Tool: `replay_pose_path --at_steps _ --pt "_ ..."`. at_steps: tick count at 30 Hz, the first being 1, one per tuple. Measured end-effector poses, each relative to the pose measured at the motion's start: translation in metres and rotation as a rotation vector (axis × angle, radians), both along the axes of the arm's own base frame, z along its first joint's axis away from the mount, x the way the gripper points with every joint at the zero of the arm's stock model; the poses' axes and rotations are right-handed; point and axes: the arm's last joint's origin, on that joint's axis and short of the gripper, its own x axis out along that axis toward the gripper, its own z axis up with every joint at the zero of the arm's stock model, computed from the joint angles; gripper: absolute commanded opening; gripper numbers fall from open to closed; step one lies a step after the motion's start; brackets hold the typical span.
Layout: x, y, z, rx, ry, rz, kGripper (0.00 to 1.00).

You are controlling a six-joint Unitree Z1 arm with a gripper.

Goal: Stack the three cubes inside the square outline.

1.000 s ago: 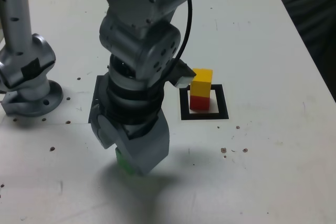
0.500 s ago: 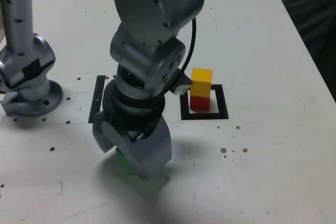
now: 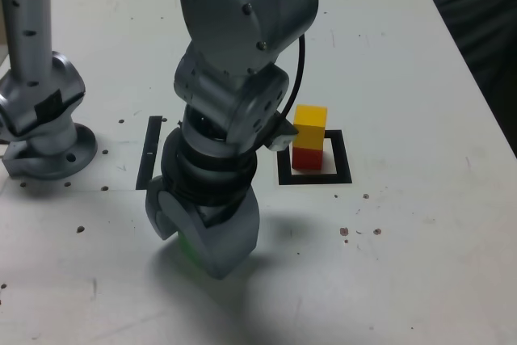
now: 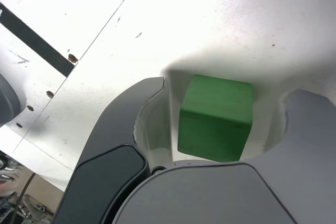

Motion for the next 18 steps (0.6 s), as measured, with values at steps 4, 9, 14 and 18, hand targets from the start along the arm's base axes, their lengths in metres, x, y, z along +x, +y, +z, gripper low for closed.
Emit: replay_pose_path --at_steps 4,9,14,18 --pt "0.0000 0.0000 -0.0002 0.000 0.000 0.000 0.29" --pt "-0.0003 0.0002 -0.0004 0.000 0.001 0.000 0.26" --pt "-0.0003 0.0002 -0.0004 0.000 0.001 0.000 0.25" --pt "-0.0002 0.0001 -0.0003 0.000 0.001 -0.001 0.25"
